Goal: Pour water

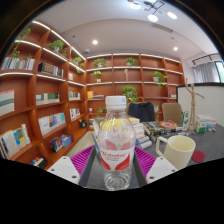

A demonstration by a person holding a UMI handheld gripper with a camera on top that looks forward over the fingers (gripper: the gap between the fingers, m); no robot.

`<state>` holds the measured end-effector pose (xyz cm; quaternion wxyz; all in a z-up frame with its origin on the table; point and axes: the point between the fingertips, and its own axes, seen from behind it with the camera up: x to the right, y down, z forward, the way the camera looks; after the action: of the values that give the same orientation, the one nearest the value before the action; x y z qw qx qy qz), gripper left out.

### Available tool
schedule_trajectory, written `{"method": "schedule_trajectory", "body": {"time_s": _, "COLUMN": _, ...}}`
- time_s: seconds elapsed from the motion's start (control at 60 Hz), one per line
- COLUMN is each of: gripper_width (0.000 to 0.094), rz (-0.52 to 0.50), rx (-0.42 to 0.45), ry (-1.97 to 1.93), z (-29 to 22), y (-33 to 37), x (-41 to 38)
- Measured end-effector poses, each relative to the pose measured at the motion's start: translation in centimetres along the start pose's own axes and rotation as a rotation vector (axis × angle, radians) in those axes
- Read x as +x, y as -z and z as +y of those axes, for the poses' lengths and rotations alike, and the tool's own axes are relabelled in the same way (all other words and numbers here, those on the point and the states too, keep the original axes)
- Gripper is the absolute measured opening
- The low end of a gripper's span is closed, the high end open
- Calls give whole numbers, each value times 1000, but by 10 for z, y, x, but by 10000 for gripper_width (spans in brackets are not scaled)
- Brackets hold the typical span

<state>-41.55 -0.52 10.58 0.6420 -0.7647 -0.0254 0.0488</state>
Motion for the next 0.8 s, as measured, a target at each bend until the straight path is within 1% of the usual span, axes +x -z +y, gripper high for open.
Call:
{"method": "schedule_trajectory", "body": {"time_s": 0.083, "gripper_width": 534, "rz": 33, "rx": 26, "ry": -5, "z": -2, "y": -5, "x": 8}}
{"method": "schedule_trajectory", "body": {"time_s": 0.1, "gripper_width": 532, "rz": 35, "rx": 29, "ry": 1, "z": -2, "y": -6, "x": 9}}
{"method": "schedule_trajectory", "body": {"time_s": 0.183, "gripper_width": 454, "rz": 18, "rx": 46, "ry": 7, "z": -3, "y": -7, "x": 7}}
{"method": "schedule_trajectory", "body": {"time_s": 0.217, "gripper_width": 443, "rz": 13, "rx": 50, "ry": 8, "z": -4, "y": -6, "x": 7}}
{"method": "schedule_trajectory", "body": {"time_s": 0.233, "gripper_width": 403, "rz": 11, "rx": 54, "ry": 8, "z": -4, "y": -6, "x": 7}}
{"method": "schedule_trajectory", "body": {"time_s": 0.25, "gripper_width": 404, "rz": 8, "rx": 56, "ry": 12, "z": -4, "y": -6, "x": 7}}
{"method": "schedule_trajectory", "body": {"time_s": 0.267, "gripper_width": 364, "rz": 5, "rx": 62, "ry": 11, "z": -1, "y": -8, "x": 9}}
{"method": "schedule_trajectory", "body": {"time_s": 0.3, "gripper_width": 360, "rz": 7, "rx": 66, "ry": 7, "z": -1, "y": -9, "x": 10}}
{"method": "schedule_trajectory", "body": {"time_s": 0.317, "gripper_width": 332, "rz": 9, "rx": 68, "ry": 2, "z": -2, "y": -9, "x": 11}}
{"method": "schedule_trajectory", "body": {"time_s": 0.45, "gripper_width": 331, "rz": 7, "rx": 63, "ry": -27, "z": -2, "y": -7, "x": 12}}
{"method": "schedule_trajectory", "body": {"time_s": 0.533, "gripper_width": 331, "rz": -13, "rx": 59, "ry": -147, "z": -7, "y": -7, "x": 10}}
{"method": "schedule_trajectory", "body": {"time_s": 0.633, "gripper_width": 330, "rz": -57, "rx": 71, "ry": -408, "z": -24, "y": -5, "x": 2}}
{"method": "schedule_trajectory", "body": {"time_s": 0.733, "gripper_width": 330, "rz": -143, "rx": 125, "ry": -744, "z": -44, "y": -5, "x": 10}}
{"method": "schedule_trajectory", "body": {"time_s": 0.783, "gripper_width": 330, "rz": -173, "rx": 155, "ry": -916, "z": -65, "y": 1, "x": 4}}
{"method": "schedule_trajectory", "body": {"time_s": 0.8, "gripper_width": 331, "rz": -185, "rx": 169, "ry": -966, "z": -62, "y": -5, "x": 15}}
